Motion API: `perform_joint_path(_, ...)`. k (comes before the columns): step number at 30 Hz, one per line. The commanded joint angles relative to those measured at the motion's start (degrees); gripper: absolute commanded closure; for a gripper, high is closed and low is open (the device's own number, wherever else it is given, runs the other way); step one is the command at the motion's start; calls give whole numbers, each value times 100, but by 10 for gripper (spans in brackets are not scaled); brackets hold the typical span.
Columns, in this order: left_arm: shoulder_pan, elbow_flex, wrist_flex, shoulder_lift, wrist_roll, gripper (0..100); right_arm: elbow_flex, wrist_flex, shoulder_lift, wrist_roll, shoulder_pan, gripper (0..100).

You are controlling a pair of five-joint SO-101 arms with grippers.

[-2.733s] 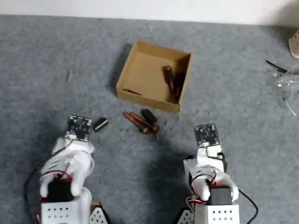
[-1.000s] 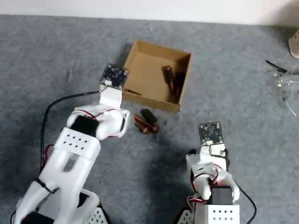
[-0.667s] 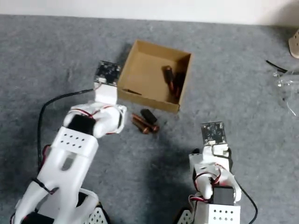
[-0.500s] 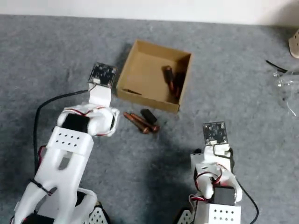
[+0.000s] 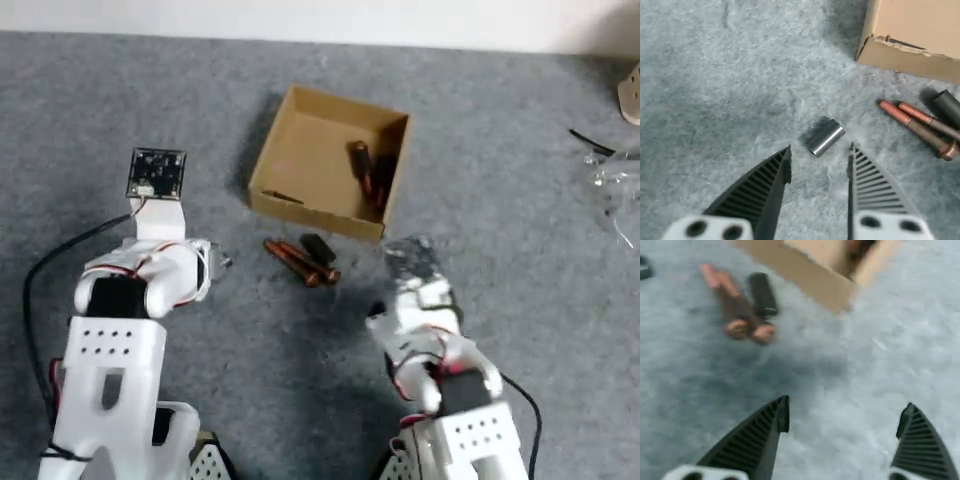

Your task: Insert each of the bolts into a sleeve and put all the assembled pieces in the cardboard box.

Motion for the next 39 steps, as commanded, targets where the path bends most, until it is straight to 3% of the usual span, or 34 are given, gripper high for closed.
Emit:
perform_joint_path(1,-84,48,-264,-198,62,817,-673,-629,892,-62,-690,677)
perform_joint_path(6,-84,92,-308,-198,53,817,-1007,-1182,1833,-62,-1200,677)
perform_joint_path(19,-435,110,-536,-163,53,817,-2018,-2290,4198,-457,-1719,677)
perform_joint_path(39,-418,338,-879,-154,44,817,-2897,-3196,6079,-457,-1543,677)
